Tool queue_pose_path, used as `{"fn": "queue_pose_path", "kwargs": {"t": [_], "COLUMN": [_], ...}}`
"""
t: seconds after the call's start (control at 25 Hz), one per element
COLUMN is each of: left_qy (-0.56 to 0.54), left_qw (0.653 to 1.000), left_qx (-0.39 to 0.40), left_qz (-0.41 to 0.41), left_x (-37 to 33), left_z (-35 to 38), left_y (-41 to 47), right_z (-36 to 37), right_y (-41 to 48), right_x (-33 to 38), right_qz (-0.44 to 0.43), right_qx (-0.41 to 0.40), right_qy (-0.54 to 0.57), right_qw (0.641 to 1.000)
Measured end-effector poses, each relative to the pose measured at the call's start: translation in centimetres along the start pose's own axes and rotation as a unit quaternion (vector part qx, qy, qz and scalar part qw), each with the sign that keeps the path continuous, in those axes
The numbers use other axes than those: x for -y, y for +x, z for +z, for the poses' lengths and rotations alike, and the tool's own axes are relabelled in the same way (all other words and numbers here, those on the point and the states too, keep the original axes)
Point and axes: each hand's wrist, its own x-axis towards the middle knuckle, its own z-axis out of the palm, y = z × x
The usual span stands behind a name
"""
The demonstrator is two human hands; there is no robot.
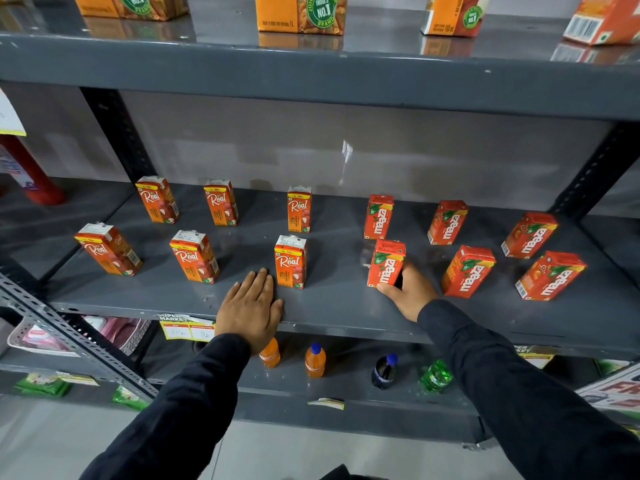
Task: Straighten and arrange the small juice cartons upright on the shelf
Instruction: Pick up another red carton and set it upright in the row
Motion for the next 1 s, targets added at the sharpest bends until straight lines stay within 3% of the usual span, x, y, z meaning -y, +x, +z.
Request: {"fn": "queue_pose_path", "kwargs": {"t": [0.44, 0.56, 0.64, 0.68, 0.8, 1.0], "left_qy": [-0.017, -0.021, -0.020, -0.018, -0.022, -0.020], "left_qw": [1.000, 1.000, 1.000, 1.000, 1.000, 1.000], "left_qx": [-0.017, -0.015, -0.016, -0.019, -0.021, -0.014], "left_qz": [0.001, 0.001, 0.000, 0.001, 0.003, 0.004], "left_x": [-0.1, -0.1, -0.2, -0.2, -0.2, -0.2], "left_z": [0.0, -0.1, -0.1, -0.2, -0.2, -0.4], "left_y": [-0.2, -0.2, -0.3, -0.3, -0.3, -0.3], "right_z": [0.0, 0.6, 1.7, 2.5, 5.1, 7.6], "right_y": [0.3, -1.4, -3.3, -4.5, -5.7, -1.1], "right_x": [-0.3, 0.0, -0.3, 0.0, 2.8, 8.7], "right_qz": [-0.036, -0.014, -0.042, -0.083, -0.169, -0.106], "right_qx": [0.006, -0.136, -0.217, -0.197, -0.034, 0.045], "right_qy": [-0.002, 0.094, 0.123, 0.104, 0.049, 0.048], "right_qw": [0.999, 0.986, 0.967, 0.971, 0.984, 0.992]}}
